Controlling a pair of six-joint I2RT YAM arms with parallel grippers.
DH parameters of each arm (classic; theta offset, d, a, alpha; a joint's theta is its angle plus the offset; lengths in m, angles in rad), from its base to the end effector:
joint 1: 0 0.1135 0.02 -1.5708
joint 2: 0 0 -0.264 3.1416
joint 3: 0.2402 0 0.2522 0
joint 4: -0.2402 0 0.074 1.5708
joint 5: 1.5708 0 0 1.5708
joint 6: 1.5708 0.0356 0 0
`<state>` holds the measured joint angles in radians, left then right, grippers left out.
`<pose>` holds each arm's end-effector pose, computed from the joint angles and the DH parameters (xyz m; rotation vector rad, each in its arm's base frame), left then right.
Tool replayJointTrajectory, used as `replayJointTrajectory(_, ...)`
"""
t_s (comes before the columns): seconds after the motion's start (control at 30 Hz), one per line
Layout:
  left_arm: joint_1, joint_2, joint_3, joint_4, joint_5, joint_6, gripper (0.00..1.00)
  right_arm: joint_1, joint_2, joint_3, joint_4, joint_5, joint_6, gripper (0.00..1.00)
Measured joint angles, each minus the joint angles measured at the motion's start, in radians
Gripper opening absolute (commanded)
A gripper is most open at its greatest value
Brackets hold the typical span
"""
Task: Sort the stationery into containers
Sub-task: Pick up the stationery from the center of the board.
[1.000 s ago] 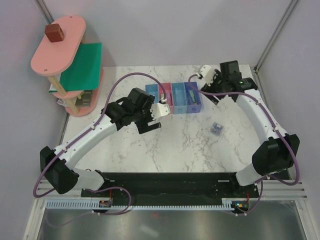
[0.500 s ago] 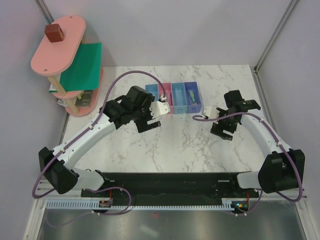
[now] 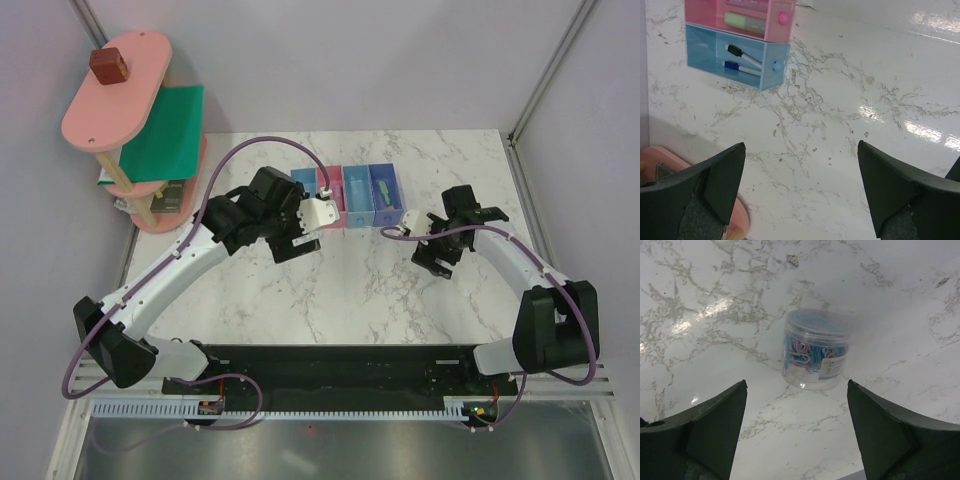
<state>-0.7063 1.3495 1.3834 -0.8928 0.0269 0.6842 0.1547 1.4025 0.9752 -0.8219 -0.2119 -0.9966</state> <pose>0.2097 -0.1801 0.3564 1.5658 1.8580 -0.0427 0.2537 0.0471 0.2236 -1.5434 2.2907 0.0850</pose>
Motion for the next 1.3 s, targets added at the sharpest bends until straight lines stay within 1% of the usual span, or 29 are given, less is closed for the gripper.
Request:
replayJointTrajectory(0.23, 0.000, 0.000, 0.018, -0.024, -0.002, 0.006, 1.00, -0.002, 0.075, -0.005, 0.091, -0.002, 0.031, 0.89)
replayJointTrajectory(0.4, 0.000, 0.000, 0.026, -0.035, -0.004, 0.006, 1.00, -0.010, 0.132, -0.014, 0.139, -0.002, 0.050, 0.87)
replayJointTrajectory(0.5, 0.000, 0.000, 0.026, -0.044, -0.007, 0.006, 1.00, -0.018, 0.148, -0.019, 0.161, -0.001, 0.058, 0.82)
replayJointTrajectory(0.57, 0.000, -0.002, 0.026, -0.047, -0.010, 0.006, 1.00, -0.025, 0.150, -0.019, 0.169, -0.001, 0.061, 0.77)
replayJointTrajectory(0.6, 0.000, -0.003, 0.026, -0.048, -0.011, 0.006, 1.00, -0.029, 0.150, -0.019, 0.174, -0.001, 0.063, 0.74)
replayJointTrajectory(0.67, 0.000, -0.004, 0.026, -0.048, -0.017, 0.007, 1.00, -0.034, 0.150, -0.019, 0.181, -0.001, 0.066, 0.54)
replayJointTrajectory(0.7, 0.000, -0.004, 0.026, -0.048, -0.018, 0.008, 1.00, -0.035, 0.150, -0.021, 0.182, -0.001, 0.067, 0.43)
replayJointTrajectory(0.73, 0.000, -0.005, 0.026, -0.048, -0.019, 0.008, 1.00, -0.035, 0.150, -0.023, 0.186, 0.000, 0.068, 0.28)
replayJointTrajectory(0.8, 0.000, -0.005, 0.026, -0.048, -0.021, 0.010, 1.00, -0.035, 0.150, -0.027, 0.192, 0.002, 0.068, 0.18)
replayJointTrajectory(0.87, 0.000, -0.006, 0.027, -0.048, -0.022, 0.012, 1.00, -0.035, 0.149, -0.032, 0.196, 0.002, 0.070, 0.17)
replayJointTrajectory(1.0, 0.000, -0.006, 0.029, -0.049, -0.023, 0.013, 1.00, -0.035, 0.136, -0.042, 0.194, 0.003, 0.068, 0.11)
replayJointTrajectory(1.13, 0.000, -0.006, 0.031, -0.048, -0.021, 0.012, 1.00, -0.035, 0.112, -0.050, 0.162, 0.004, 0.066, 0.14)
replayJointTrajectory(1.3, 0.000, 0.005, 0.036, -0.047, -0.011, 0.011, 1.00, -0.035, 0.031, -0.047, 0.105, 0.004, 0.056, 0.14)
